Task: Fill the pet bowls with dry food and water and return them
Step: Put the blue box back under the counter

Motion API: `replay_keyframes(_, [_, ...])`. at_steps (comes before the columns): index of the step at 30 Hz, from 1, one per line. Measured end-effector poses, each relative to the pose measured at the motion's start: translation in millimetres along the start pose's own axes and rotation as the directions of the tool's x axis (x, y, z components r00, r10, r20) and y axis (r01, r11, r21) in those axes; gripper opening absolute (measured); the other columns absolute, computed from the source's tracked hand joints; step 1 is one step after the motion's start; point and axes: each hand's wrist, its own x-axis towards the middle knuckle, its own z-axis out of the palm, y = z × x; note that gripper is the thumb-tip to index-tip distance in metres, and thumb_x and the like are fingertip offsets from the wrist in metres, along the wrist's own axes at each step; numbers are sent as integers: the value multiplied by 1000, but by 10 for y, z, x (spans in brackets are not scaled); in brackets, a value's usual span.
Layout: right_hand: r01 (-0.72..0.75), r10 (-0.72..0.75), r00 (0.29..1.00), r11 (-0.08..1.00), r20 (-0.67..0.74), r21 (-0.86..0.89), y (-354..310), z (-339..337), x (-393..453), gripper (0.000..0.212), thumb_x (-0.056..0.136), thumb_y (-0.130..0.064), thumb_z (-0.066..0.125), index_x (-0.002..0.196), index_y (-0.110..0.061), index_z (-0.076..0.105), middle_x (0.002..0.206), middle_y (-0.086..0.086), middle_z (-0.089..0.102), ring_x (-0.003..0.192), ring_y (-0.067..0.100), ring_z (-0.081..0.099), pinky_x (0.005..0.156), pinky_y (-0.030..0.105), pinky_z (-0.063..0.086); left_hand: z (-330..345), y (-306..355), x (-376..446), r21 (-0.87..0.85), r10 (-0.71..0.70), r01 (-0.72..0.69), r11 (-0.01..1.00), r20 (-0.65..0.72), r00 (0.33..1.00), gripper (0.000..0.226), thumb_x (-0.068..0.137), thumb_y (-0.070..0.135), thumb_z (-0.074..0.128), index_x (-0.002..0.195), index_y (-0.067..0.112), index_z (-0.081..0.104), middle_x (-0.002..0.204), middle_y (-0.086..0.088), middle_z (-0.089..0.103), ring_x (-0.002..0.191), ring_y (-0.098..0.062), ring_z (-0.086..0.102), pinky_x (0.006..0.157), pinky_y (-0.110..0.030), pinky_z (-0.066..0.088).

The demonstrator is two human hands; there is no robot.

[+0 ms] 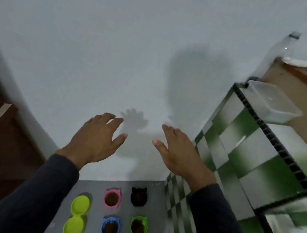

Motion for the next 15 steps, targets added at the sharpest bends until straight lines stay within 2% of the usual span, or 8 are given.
replay_keyframes(9, [-264,262,960,964,-96,-4,62,28,-1220,71,104,-59,30,159,-15,22,162,10,31,149,29,26,123,45,22,120,633,-334,-81,267,-260,962,89,960,61,105,55,37,159,26,38,161,-5,41,145,-26,39,118,-43,37])
replay_keyframes(15, [-361,362,914,932,-182,40,232,-63,-2037,70,105,-59,28,159,-17,23,163,10,30,150,28,25,124,44,21,142,1288,-528,-102,420,-411,906,104,901,60,105,55,37,157,27,41,161,-4,41,145,-26,39,117,-44,36])
